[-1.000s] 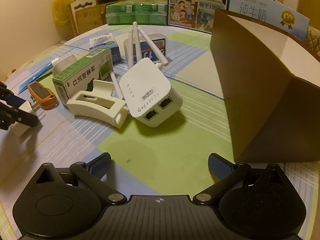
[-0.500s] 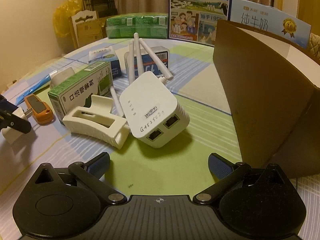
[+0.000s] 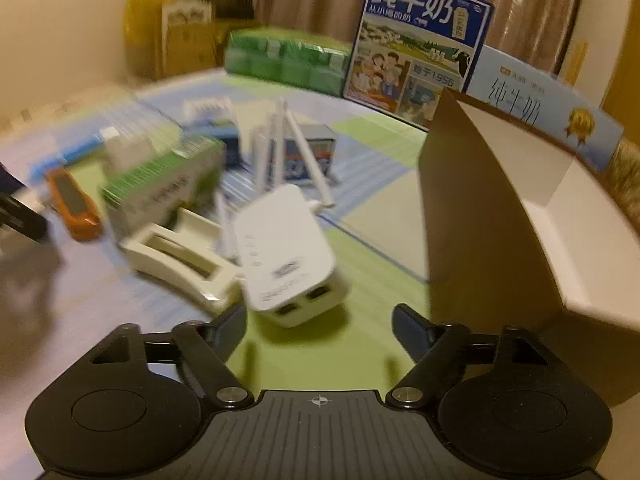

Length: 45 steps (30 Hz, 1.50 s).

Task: Organize rigid objects
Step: 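Grasp the white WiFi repeater with the right gripper while the left holds the charger, then carry both items into the brown box and open both grippers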

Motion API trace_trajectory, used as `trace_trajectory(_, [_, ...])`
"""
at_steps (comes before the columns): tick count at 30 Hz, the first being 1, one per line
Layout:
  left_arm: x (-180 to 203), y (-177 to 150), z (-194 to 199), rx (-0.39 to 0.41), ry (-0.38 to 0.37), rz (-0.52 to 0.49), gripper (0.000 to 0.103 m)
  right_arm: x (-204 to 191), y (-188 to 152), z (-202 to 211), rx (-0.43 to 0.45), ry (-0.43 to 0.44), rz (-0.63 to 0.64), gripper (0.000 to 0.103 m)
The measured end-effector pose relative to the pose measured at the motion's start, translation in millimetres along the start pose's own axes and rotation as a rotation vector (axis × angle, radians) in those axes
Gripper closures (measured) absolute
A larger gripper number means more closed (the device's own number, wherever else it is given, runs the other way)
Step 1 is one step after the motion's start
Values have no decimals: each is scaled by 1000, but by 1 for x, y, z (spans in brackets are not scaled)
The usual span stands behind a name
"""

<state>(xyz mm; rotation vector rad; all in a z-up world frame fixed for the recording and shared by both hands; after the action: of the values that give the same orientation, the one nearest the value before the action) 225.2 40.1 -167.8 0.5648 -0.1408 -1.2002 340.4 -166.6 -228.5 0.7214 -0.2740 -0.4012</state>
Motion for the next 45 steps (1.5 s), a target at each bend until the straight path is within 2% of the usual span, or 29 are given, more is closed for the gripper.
trace_trajectory(4, [-1, 0, 3, 2, 6, 9, 67, -5, 12, -11, -9, 31, 80, 28])
trace_trajectory(11, [-9, -4, 7, -2, 19, 30, 67, -20, 38, -43, -57, 33, 256, 29])
trace_trajectory(13, [-14, -4, 7, -3, 22, 32, 67, -23, 41, -53, -86, 37, 278, 36])
trace_trajectory(14, [-16, -5, 7, -3, 22, 32, 67, -24, 43, -55, -91, 48, 273, 45])
trace_trajectory(18, [-25, -1, 7, 9, 14, 18, 67, -25, 46, -58, -115, 24, 264, 46])
trace_trajectory(24, [-27, 23, 12, 56, -46, -48, 67, -18, 49, -31, -110, 40, 81, 49])
trace_trajectory(29, [-17, 53, 26, 112, -96, -114, 67, -18, 58, 7, -69, 42, -83, 49])
trace_trajectory(33, [0, 81, 42, 169, -166, -160, 67, -14, 66, 40, -25, 38, -196, 49])
trace_trajectory(38, [41, 121, 56, 231, -244, -215, 67, 17, 78, 80, 58, 2, -319, 49])
trace_trajectory(45, [132, 178, 70, 309, -379, -255, 67, 106, 77, 122, 116, -106, -449, 49])
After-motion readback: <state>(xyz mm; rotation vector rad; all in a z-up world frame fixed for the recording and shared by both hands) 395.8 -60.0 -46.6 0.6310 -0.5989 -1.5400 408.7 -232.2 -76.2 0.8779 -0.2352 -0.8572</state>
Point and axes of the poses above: each gripper's, at about its wrist camera, not at the fingertips, and z roughly against the way its jaws point, x to its right, y to its top, the point moved 4 cm from there along -z, roughly the way its jaws point, and after that the axes turned 8 degrees about y, right-handed, at the moved point
